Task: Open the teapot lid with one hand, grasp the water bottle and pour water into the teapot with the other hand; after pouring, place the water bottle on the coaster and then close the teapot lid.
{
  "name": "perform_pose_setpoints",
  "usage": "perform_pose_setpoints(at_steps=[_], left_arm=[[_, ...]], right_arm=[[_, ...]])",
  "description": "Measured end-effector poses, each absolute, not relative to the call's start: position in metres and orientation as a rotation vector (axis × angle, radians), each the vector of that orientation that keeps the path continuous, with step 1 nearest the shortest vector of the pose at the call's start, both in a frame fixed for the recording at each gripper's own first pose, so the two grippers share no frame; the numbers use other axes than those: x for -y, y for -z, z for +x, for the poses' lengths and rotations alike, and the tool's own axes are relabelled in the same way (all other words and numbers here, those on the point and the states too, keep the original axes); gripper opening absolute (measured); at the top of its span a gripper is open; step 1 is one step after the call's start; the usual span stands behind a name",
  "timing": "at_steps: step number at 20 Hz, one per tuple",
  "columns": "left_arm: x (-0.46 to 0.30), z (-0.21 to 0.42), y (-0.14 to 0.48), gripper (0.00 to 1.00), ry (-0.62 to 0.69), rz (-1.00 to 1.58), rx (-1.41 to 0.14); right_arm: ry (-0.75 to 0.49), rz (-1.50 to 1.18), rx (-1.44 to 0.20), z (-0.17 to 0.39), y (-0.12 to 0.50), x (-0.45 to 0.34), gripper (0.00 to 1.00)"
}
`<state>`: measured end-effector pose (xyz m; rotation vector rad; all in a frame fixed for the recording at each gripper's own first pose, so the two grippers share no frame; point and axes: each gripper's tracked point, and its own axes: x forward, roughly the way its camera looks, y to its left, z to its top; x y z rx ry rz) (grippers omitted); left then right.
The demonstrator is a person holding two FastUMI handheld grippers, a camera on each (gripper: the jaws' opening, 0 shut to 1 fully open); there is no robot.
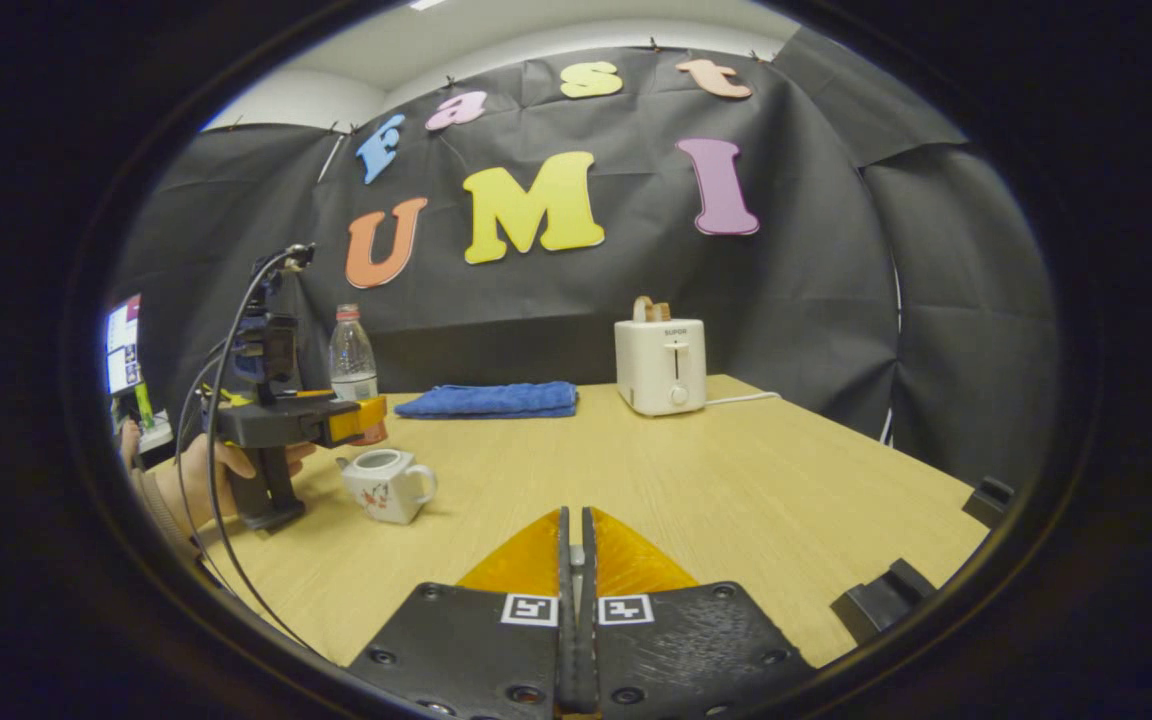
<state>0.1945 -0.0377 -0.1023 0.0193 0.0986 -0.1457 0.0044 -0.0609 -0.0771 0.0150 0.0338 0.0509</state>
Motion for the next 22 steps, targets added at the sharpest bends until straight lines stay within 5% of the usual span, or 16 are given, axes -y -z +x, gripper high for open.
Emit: perform_pose_setpoints(at_steps=[22], left_arm=[[-0.001, 0.066, 0.093, 0.99, 0.105, -0.152, -0.116]], right_arm=[[-0.202, -0.01, -0.068, 0.019, 0.041, -0.018, 0.01]])
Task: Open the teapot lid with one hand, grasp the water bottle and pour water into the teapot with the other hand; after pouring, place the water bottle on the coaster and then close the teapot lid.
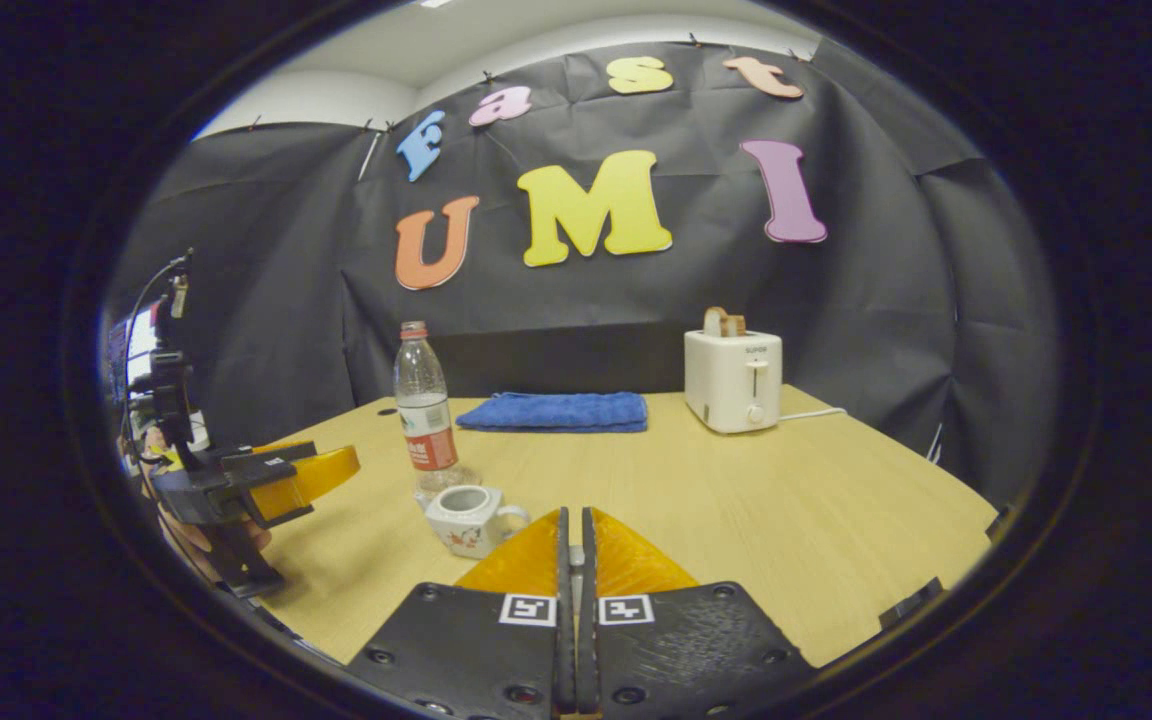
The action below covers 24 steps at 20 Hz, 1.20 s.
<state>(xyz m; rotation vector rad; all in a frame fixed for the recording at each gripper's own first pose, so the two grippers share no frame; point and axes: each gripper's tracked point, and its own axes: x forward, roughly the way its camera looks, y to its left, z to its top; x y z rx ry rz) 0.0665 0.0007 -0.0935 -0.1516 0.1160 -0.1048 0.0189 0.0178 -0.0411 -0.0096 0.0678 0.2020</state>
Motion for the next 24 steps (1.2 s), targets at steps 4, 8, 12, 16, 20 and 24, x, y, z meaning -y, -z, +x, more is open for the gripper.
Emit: perform_pose_setpoints(at_steps=[4, 8, 12, 16, 20, 24], left_arm=[[-0.022, 0.043, 0.057, 0.99, 0.076, -0.126, -0.062], [-0.041, 0.021, 0.023, 0.99, 0.061, -0.08, -0.008], [-0.048, 0.008, 0.016, 0.99, 0.043, -0.034, -0.04], [-0.052, 0.008, 0.024, 0.99, 0.054, -0.046, -0.081], [-0.067, 0.006, 0.02, 0.99, 0.028, -0.033, -0.081], [-0.074, 0.005, 0.019, 0.99, 0.03, -0.07, -0.088]], right_arm=[[-0.247, -0.016, -0.077, 0.031, 0.037, -0.046, 0.01], [-0.29, -0.001, -0.086, 0.049, 0.031, -0.075, 0.01], [-0.295, -0.001, -0.114, 0.075, 0.029, -0.095, 0.01], [-0.286, -0.016, -0.131, 0.094, 0.032, -0.11, 0.01], [-0.307, -0.013, -0.163, 0.105, 0.041, -0.128, 0.01], [-0.304, -0.013, -0.172, 0.111, 0.046, -0.133, 0.04]])
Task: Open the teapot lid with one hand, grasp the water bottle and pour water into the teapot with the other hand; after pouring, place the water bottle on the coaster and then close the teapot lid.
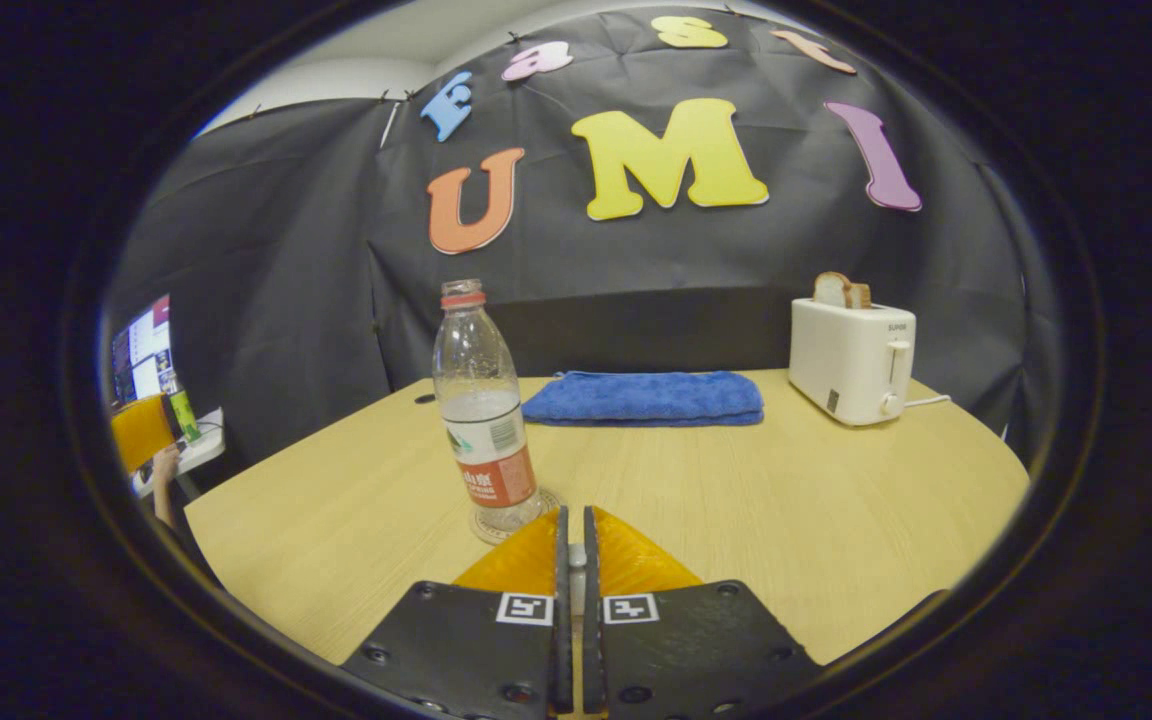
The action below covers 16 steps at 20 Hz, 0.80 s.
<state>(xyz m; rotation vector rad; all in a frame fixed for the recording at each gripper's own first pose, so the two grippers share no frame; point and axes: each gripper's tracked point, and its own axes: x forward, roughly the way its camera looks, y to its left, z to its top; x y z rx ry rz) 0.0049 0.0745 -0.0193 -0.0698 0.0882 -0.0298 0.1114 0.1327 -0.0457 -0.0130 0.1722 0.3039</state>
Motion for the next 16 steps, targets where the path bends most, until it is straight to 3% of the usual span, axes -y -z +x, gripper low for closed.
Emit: perform_pose_setpoints(at_steps=[5, 7, 8, 9, 10, 14, 16], left_arm=[[-0.075, 0.004, 0.02, 0.99, 0.035, -0.078, -0.093], [-0.073, 0.003, 0.022, 0.99, 0.042, -0.077, -0.1], [-0.073, 0.006, 0.022, 0.99, 0.045, -0.075, -0.103], [-0.073, 0.008, 0.021, 0.99, 0.047, -0.069, -0.103], [-0.073, 0.009, 0.02, 0.99, 0.049, -0.062, -0.104], [-0.071, 0.004, 0.015, 0.99, 0.051, -0.04, -0.095], [-0.066, 0.001, 0.011, 0.99, 0.061, -0.032, -0.091]], right_arm=[[-0.308, 0.021, -0.188, 0.115, 0.048, -0.133, 0.06], [-0.291, 0.021, -0.18, 0.111, 0.044, -0.128, 0.02], [-0.287, 0.022, -0.174, 0.109, 0.042, -0.127, 0.06], [-0.286, 0.025, -0.17, 0.105, 0.038, -0.125, 0.17], [-0.279, 0.029, -0.16, 0.101, 0.034, -0.121, 0.11], [-0.289, 0.017, -0.113, 0.073, 0.012, -0.113, 0.38], [-0.299, 0.007, -0.093, 0.055, 0.003, -0.107, 0.6]])
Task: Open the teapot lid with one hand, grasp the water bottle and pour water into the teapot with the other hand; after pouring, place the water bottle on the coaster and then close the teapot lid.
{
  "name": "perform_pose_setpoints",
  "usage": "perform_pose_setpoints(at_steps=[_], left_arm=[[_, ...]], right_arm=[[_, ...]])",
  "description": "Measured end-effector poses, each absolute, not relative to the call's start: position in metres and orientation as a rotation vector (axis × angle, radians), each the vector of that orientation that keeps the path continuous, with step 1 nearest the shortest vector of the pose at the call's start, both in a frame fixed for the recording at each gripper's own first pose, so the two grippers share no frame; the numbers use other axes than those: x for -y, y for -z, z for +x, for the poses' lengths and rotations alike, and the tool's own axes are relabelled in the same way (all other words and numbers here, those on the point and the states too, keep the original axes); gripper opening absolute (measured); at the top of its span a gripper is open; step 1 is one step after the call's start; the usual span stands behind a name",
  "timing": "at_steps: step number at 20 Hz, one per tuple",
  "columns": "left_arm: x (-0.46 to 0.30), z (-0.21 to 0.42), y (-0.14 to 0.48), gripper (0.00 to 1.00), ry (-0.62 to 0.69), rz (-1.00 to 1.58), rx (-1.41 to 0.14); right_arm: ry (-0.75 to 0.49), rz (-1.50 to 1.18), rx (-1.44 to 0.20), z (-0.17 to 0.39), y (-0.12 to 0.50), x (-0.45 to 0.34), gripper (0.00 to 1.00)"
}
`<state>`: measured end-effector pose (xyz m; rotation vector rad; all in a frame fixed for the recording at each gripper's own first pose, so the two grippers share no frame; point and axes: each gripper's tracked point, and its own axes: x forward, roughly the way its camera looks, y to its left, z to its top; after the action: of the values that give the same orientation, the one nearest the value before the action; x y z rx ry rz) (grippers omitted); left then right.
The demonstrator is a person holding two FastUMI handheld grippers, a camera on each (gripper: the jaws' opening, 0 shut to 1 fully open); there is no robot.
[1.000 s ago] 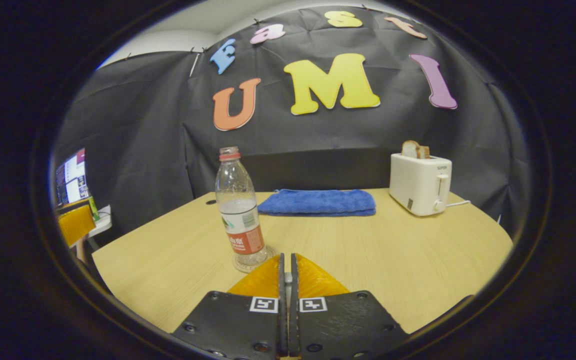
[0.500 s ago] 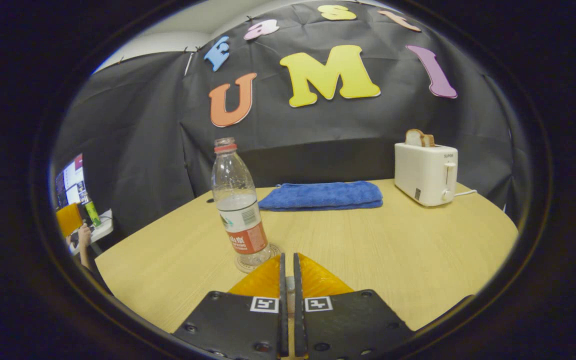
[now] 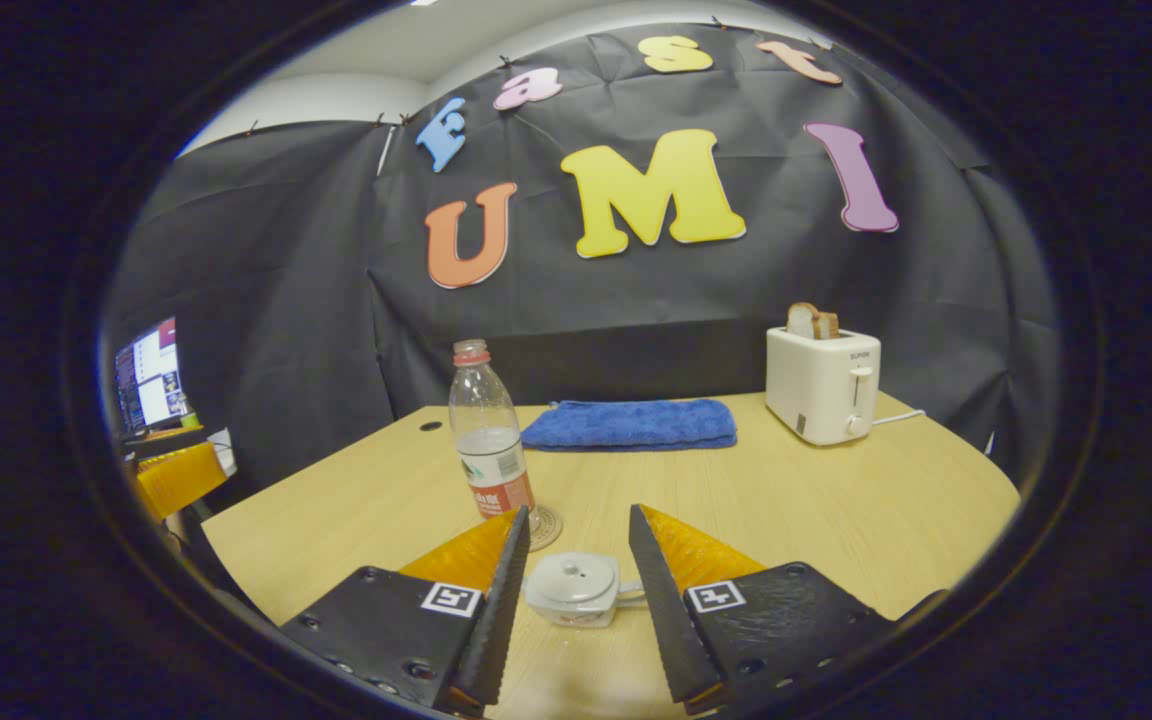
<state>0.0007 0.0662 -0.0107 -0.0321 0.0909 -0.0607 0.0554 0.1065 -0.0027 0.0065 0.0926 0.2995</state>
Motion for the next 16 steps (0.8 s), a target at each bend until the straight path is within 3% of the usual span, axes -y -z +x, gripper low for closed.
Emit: perform_pose_setpoints(at_steps=[1, 4, 5, 7, 8, 11, 16], left_arm=[[-0.064, -0.001, 0.008, 0.99, 0.069, -0.028, -0.085], [-0.068, -0.006, 0.004, 0.99, 0.052, -0.031, -0.088], [-0.066, -0.008, 0.002, 0.99, 0.053, -0.038, -0.089], [-0.063, -0.013, -0.002, 0.99, 0.059, -0.037, -0.088], [-0.063, -0.015, -0.004, 0.99, 0.058, -0.033, -0.084], [-0.06, -0.022, -0.01, 0.99, 0.047, -0.015, -0.074], [-0.039, -0.035, -0.022, 0.99, 0.076, 0.015, -0.035]], right_arm=[[-0.304, 0.008, -0.078, 0.045, -0.003, -0.102, 0.58], [-0.299, 0.011, -0.031, 0.01, -0.019, -0.085, 0.87], [-0.284, 0.005, -0.014, -0.001, -0.026, -0.075, 0.92], [-0.236, -0.011, 0.023, -0.023, -0.038, -0.051, 0.93], [-0.218, -0.016, 0.043, -0.034, -0.044, -0.041, 0.89], [-0.176, -0.035, 0.072, -0.063, -0.053, -0.014, 0.96], [-0.147, -0.078, 0.103, -0.097, -0.058, 0.014, 0.95]])
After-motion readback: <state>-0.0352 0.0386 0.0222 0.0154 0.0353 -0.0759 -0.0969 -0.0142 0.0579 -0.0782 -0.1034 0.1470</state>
